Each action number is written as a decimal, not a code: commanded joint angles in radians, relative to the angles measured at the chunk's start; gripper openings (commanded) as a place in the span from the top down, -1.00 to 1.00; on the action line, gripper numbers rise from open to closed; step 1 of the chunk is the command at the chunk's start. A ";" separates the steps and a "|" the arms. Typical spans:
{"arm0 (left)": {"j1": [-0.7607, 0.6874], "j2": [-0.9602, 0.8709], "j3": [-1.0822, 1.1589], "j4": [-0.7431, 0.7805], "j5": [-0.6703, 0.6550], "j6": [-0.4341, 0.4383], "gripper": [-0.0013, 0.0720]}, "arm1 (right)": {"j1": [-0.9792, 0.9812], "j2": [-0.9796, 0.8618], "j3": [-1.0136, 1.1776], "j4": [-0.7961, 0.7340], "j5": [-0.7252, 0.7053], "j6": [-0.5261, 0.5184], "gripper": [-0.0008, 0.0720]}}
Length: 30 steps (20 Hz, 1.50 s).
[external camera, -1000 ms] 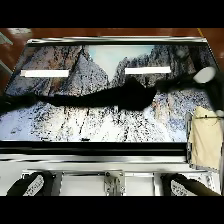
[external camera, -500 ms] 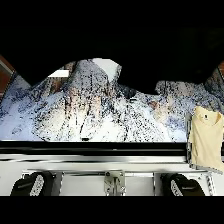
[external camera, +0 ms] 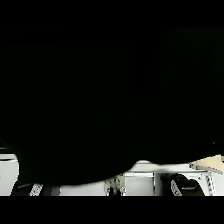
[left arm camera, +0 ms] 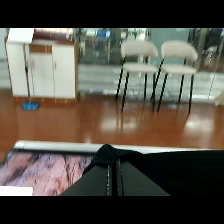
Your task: Fold the shirts.
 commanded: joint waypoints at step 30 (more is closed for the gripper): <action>-0.064 -1.191 -0.187 -0.185 0.288 0.133 0.86 | 0.000 -1.248 -0.107 0.212 -0.237 0.113 0.82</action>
